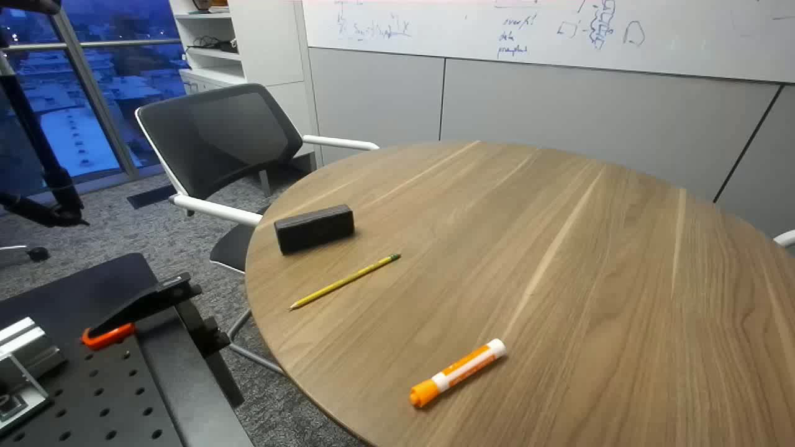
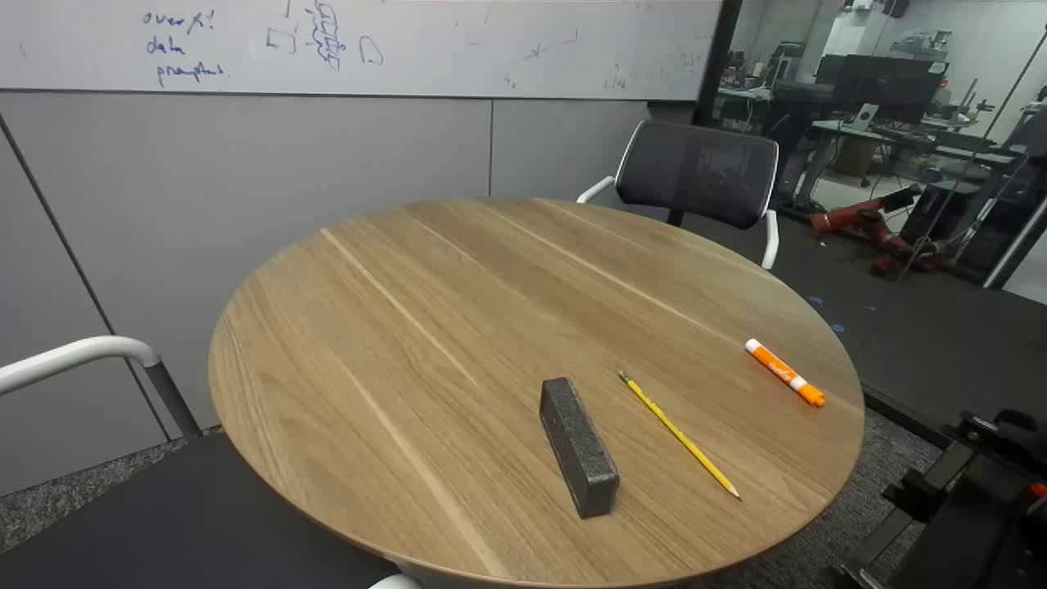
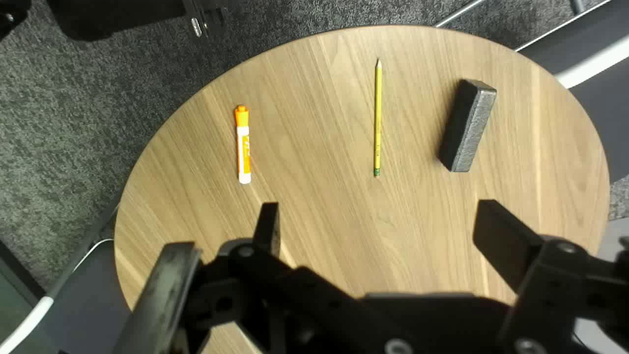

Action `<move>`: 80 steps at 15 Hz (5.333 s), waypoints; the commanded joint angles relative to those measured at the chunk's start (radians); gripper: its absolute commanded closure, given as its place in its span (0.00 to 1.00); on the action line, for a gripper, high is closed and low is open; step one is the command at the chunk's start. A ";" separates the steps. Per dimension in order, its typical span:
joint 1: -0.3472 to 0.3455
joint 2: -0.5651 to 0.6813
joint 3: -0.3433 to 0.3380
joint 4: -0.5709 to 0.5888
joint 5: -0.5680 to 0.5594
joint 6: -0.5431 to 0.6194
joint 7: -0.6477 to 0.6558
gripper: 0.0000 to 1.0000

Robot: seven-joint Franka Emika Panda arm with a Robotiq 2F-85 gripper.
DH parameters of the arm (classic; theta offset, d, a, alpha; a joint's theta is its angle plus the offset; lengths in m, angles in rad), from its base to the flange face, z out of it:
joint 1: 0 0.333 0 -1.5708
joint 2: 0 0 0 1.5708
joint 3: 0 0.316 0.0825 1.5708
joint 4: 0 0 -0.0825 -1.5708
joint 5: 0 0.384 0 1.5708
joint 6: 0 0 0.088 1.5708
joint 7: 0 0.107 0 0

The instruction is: Move the grey block to the right

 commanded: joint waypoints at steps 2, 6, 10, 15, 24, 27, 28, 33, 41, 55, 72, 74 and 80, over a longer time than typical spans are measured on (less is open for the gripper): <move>-0.010 0.000 0.010 0.002 0.007 -0.003 -0.006 0.00; -0.010 0.000 0.010 0.002 0.007 -0.003 -0.006 0.00; -0.010 0.000 0.010 0.002 0.007 -0.003 -0.006 0.00; -0.008 0.059 0.019 0.017 0.010 0.022 0.013 0.00; 0.074 0.453 0.185 0.080 0.007 0.255 0.236 0.00; 0.104 0.609 0.205 0.180 -0.002 0.298 0.332 0.00; 0.114 0.666 0.201 0.228 -0.011 0.293 0.367 0.00; 0.189 0.914 0.141 0.458 -0.036 0.276 0.489 0.00; 0.357 1.201 0.019 0.696 -0.073 0.216 0.628 0.00; 0.339 1.265 0.000 0.852 -0.083 0.048 0.590 0.95; -0.171 1.494 -0.107 1.339 0.286 0.223 0.574 0.93; -0.184 1.614 -0.132 1.437 0.282 0.272 0.623 0.46; -0.190 1.883 -0.180 1.663 0.251 0.384 0.765 0.92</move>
